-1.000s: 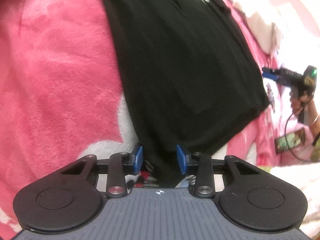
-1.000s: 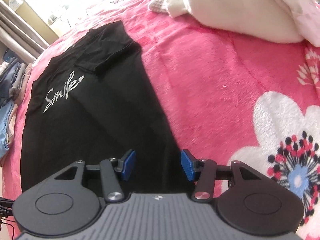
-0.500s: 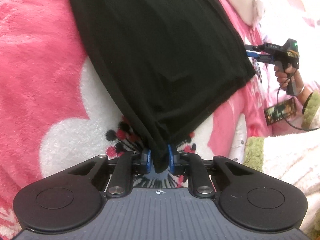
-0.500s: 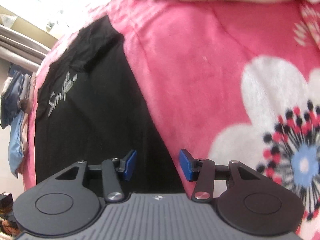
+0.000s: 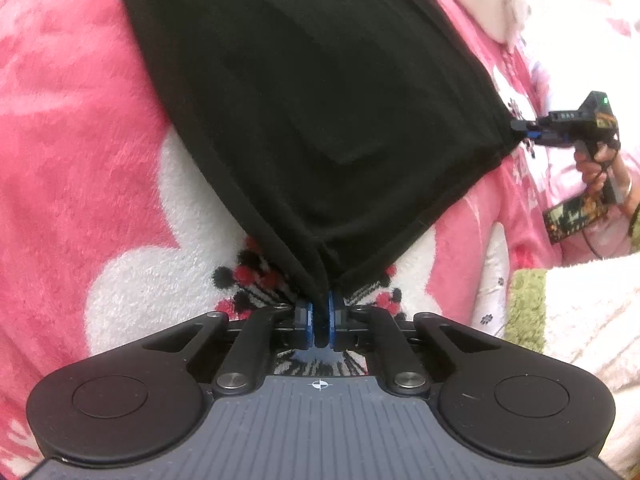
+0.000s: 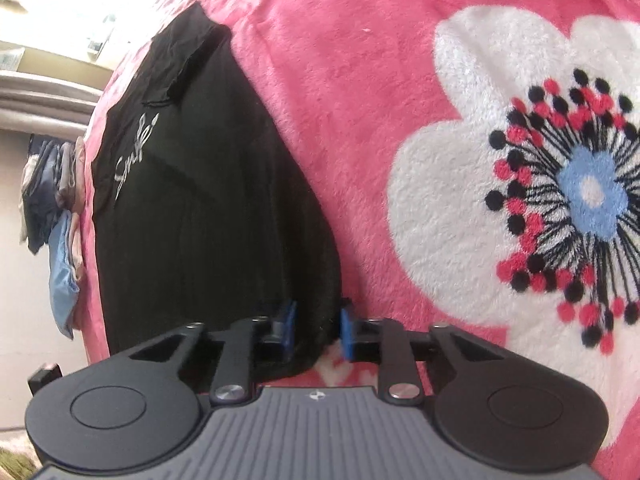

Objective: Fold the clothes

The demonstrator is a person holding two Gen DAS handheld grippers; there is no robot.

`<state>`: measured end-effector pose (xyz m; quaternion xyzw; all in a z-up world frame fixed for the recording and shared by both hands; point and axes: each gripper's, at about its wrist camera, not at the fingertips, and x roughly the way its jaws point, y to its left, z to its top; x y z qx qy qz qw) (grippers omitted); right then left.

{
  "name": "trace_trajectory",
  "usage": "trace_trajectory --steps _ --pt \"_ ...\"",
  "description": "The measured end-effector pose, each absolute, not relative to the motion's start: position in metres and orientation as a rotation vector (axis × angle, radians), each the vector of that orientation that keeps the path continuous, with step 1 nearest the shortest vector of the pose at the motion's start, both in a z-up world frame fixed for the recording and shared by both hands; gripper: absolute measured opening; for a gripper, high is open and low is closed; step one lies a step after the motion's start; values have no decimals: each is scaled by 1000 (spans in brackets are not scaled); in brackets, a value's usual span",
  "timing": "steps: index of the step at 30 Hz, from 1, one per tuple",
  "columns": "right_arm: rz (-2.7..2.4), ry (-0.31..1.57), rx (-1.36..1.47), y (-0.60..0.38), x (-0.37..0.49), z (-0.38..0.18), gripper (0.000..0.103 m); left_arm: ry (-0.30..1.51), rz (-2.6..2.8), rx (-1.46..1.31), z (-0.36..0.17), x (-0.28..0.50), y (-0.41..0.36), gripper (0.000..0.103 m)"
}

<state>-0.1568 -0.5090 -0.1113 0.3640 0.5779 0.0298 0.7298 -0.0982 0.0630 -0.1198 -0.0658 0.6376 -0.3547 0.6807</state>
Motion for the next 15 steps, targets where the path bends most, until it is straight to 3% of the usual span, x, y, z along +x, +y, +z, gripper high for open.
trace_trajectory --steps 1,3,15 --pt "76 1269 788 -506 -158 -109 8 1417 -806 -129 -117 -99 62 5" --pt "89 1259 763 -502 -160 -105 6 1398 -821 -116 -112 -98 62 4" --pt "154 1033 747 -495 -133 -58 5 1243 -793 -189 -75 -58 83 3"
